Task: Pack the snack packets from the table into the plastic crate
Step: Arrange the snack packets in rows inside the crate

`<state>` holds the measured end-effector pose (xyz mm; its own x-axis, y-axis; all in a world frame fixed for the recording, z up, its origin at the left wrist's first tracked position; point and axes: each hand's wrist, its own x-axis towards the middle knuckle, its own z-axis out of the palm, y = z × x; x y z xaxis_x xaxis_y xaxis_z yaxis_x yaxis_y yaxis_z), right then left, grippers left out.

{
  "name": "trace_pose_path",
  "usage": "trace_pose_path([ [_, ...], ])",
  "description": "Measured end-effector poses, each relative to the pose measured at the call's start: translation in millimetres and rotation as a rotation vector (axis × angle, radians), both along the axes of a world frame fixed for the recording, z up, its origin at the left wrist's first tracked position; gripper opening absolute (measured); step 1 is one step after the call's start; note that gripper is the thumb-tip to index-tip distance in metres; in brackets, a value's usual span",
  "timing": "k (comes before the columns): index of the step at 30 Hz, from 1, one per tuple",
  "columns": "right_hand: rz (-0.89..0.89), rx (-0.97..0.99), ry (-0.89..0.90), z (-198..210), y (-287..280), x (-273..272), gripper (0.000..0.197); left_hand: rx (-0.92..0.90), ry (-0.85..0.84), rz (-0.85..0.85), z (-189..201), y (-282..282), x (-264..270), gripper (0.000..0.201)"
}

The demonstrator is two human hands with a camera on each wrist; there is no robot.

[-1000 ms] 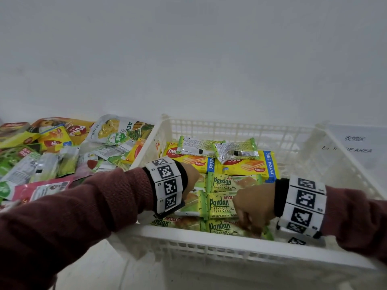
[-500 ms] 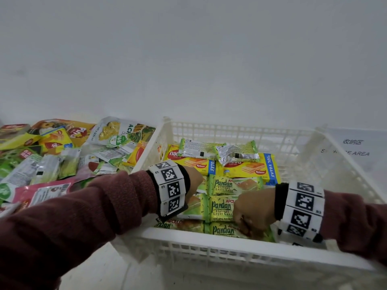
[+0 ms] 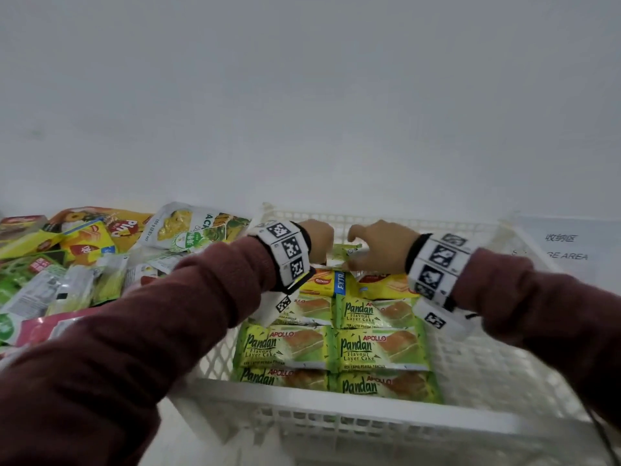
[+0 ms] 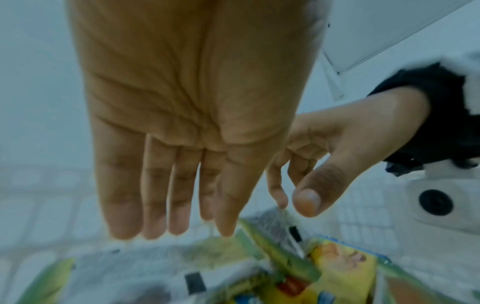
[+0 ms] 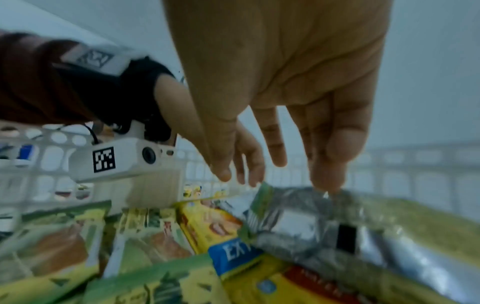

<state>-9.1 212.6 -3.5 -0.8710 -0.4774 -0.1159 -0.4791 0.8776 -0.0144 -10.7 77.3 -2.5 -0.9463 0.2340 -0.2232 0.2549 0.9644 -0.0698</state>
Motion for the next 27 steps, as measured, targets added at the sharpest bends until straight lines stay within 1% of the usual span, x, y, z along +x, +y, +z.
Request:
trace_pose_path([
  [2,-0.011,0.114,0.018,-12,-13,-2,0.054,-0.013,-0.019,0.003,-8,6,-9,0.040],
  [4,-0.003,0.212,0.050,-23,-20,-3,0.056,-0.042,-0.022,-0.006,-19,11,-15,0.037],
  [6,0.006,0.255,0.084,-31,-22,-4,0.053,-0.056,0.003,-0.008,-28,12,-19,0.037],
  [9,-0.001,0.264,0.101,-31,-18,-8,0.048,-0.076,0.048,-0.008,-35,13,-20,0.046],
  [13,-0.032,0.219,0.134,-20,-7,-8,0.048,-0.129,0.103,-0.046,-33,17,-20,0.055],
  [15,-0.054,0.214,0.161,-10,0,-10,0.040,-0.169,0.112,-0.080,-32,20,-21,0.053],
  [17,-0.094,0.191,0.178,3,7,-12,0.030,-0.208,0.118,-0.122,-31,22,-20,0.050],
  [20,-0.162,0.076,0.139,20,22,-17,0.031,-0.240,0.128,-0.154,-28,25,-18,0.036],
  [22,-0.194,-0.002,0.096,29,33,-19,0.033,-0.241,0.160,-0.144,-21,24,-18,0.028],
  [24,-0.201,-0.052,0.078,38,44,-20,0.029,-0.193,0.207,-0.093,-11,21,-17,0.026],
  [27,-0.195,-0.122,0.066,47,55,-15,0.019,-0.011,0.199,0.038,10,13,-14,0.028],
])
